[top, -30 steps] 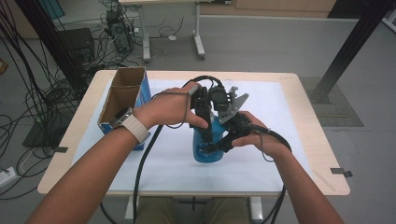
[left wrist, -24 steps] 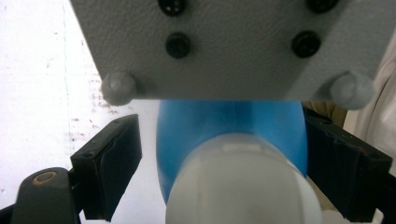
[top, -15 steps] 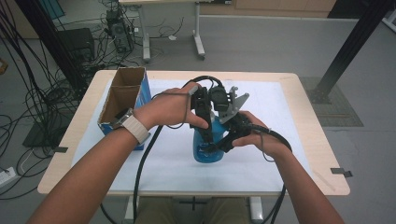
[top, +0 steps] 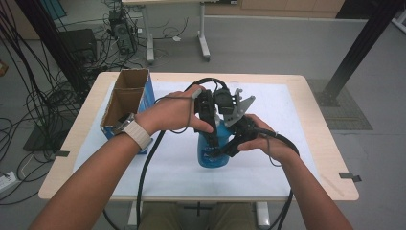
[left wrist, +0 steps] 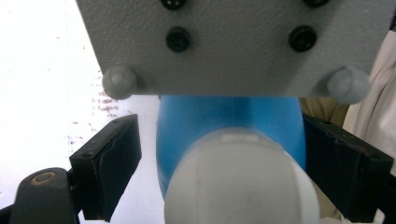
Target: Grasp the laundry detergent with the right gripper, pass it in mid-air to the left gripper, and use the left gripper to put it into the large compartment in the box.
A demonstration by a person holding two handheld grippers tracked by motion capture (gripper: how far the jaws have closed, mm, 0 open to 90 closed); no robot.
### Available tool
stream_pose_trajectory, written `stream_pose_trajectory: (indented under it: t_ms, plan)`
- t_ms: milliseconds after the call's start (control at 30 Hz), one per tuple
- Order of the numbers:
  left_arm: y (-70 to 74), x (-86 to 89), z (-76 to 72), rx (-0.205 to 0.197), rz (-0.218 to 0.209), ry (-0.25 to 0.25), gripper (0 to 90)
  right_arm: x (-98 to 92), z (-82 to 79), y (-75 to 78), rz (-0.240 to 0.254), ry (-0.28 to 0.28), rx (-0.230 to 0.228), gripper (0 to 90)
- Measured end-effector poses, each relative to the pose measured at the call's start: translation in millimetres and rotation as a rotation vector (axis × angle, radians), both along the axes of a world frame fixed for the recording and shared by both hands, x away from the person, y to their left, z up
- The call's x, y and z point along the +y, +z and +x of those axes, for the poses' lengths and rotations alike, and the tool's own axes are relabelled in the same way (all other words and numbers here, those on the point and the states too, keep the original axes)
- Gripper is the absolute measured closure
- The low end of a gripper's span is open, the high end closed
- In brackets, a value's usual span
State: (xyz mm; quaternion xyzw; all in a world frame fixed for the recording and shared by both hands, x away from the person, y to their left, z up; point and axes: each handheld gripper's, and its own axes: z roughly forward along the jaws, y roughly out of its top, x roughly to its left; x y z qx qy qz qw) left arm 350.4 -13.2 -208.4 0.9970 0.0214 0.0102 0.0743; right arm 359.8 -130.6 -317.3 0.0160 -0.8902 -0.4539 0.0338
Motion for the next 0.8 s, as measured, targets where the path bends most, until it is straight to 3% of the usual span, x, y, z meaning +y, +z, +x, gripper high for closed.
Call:
stream_pose_trajectory:
  t_ms: [800]
  plan:
    - [-6.6,3.9,-1.8,0.01,0.001,-0.007,22.7,3.9,-2.3,1.0,-0.007,0.012,0.015,43.0]
